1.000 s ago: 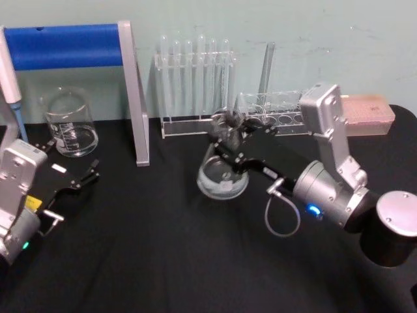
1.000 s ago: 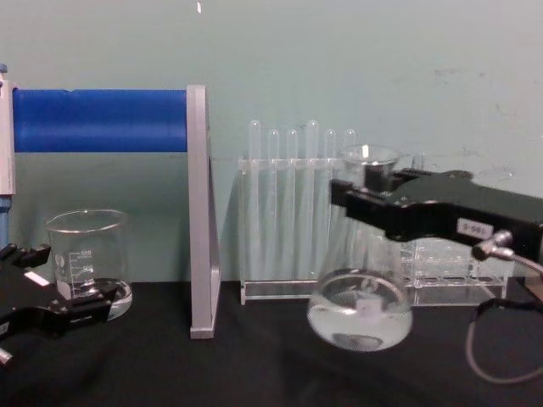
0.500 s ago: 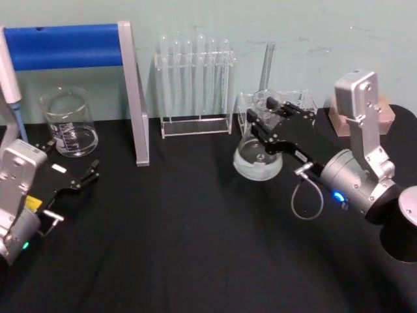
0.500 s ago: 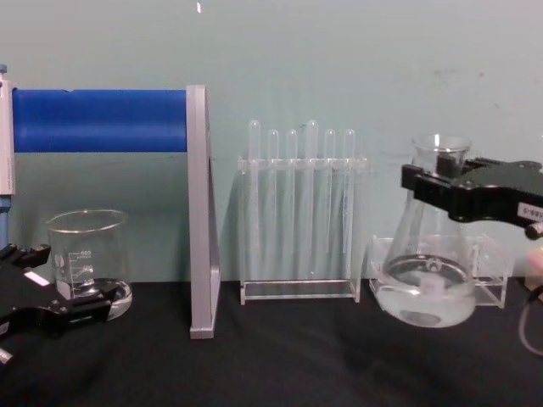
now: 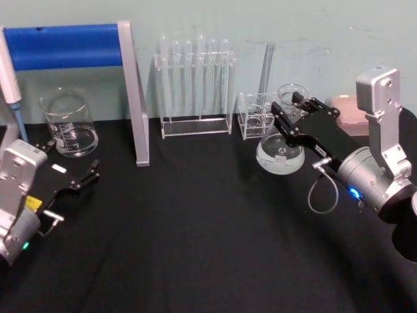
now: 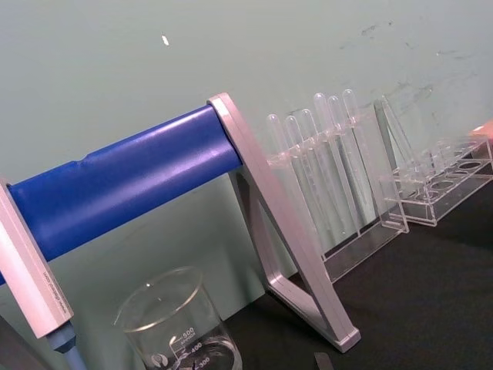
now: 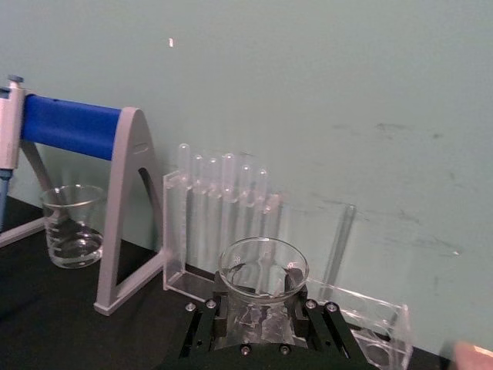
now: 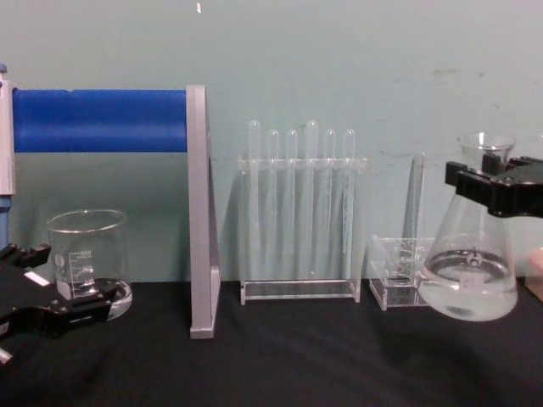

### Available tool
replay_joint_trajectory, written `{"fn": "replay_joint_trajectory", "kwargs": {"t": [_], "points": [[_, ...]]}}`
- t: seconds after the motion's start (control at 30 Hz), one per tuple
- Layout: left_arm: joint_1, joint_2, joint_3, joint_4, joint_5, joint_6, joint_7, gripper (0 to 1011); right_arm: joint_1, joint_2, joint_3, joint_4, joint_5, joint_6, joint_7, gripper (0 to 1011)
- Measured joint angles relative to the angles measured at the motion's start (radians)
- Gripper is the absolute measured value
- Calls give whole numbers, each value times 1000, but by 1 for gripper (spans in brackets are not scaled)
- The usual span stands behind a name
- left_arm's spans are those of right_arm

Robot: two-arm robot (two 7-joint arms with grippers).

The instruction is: Grasp the erlenmeyer flask with one hand, shake it three times, then place it back.

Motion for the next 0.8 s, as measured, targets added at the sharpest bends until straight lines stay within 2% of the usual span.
{"fn": "replay_joint_trajectory", "kwargs": {"t": [0.37, 0.57, 0.8], "points": [[0, 0, 0, 0, 0, 0, 0, 1001, -15, -17, 33, -10, -24, 15, -12, 457], [0, 0, 0, 0, 0, 0, 0, 1001, -17, -24, 31, -14, -30, 15, 2, 457], [0, 0, 0, 0, 0, 0, 0, 1001, -16, -28, 10, -19, -33, 16, 30, 457]]}}
